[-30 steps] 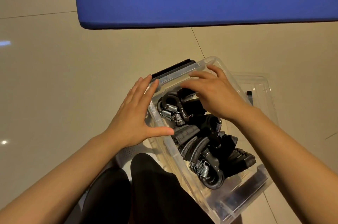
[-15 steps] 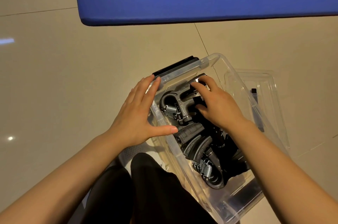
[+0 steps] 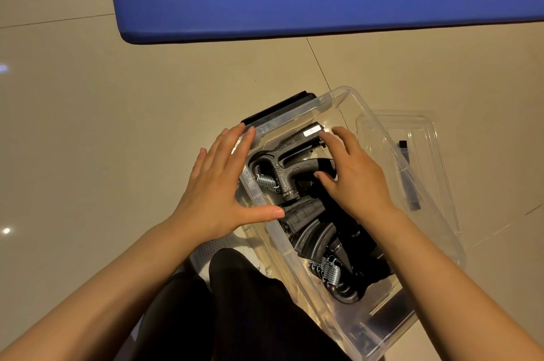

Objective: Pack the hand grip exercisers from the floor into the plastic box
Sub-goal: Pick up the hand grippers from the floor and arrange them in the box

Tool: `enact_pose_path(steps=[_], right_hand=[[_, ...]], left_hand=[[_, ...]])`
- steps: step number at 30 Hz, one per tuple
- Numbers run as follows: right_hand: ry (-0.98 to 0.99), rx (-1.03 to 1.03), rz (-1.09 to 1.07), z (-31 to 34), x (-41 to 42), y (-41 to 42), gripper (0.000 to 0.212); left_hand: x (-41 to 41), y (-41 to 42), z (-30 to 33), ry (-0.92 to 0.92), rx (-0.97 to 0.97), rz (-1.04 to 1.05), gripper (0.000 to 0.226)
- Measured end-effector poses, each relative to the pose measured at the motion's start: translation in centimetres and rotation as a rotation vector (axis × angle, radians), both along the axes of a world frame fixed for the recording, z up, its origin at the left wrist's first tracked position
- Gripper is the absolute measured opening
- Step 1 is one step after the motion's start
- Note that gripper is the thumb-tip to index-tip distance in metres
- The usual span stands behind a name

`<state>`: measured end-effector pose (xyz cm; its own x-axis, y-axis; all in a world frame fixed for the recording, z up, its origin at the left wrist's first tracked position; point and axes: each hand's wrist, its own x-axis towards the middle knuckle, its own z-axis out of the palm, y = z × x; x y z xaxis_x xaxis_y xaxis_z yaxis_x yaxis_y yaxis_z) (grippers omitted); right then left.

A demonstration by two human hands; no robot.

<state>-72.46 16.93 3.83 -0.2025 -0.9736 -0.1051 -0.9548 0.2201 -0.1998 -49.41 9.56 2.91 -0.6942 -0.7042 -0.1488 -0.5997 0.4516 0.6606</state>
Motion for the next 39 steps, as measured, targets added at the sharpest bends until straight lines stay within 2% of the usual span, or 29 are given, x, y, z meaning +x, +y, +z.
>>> enact_pose_path(steps=[3,8,13,16,18,23,31,35,39], right_hand=[[-0.13,-0.039,-0.084,0.9,-0.4,1.5,0.057],[-0.107,-0.009,-0.022,3.2,-0.8,8.6,0.038],[-0.126,0.091,-0.103,3.3,1.9,15.2,0.045],[-0.139,0.263,-0.067,2.2,3.7,13.4,0.075],[-0.112,0.339,-0.03,1.7,4.3,10.9,0.085],[-0.083,0.415,0.008,1.3,4.4,8.6,0.083],[-0.142,0.378,-0.009,1.1,4.5,9.3,0.081],[-0.207,0.355,0.004,2.7,4.5,10.7,0.078],[-0.196,0.369,-0.033,6.7,2.8,14.0,0.067]], left_hand=[[0.0,0.0,0.1,-0.023,-0.001,0.009,0.117],[-0.1,-0.1,0.6,-0.121,-0.067,0.002,0.118],[-0.2,-0.3,1.3,-0.216,-0.09,-0.014,0.114],[-0.2,-0.3,1.6,-0.242,-0.084,-0.009,0.116],[-0.2,-0.2,1.7,-0.25,-0.087,-0.005,0.119],[-0.3,-0.1,1.2,-0.222,-0.065,0.007,0.12],[-0.4,-0.2,1.6,-0.25,-0.058,-0.009,0.121],[-0.3,-0.4,3.5,-0.397,-0.108,-0.087,0.121],[0.0,-1.8,8.1,-0.717,-0.219,-0.291,0.11]])
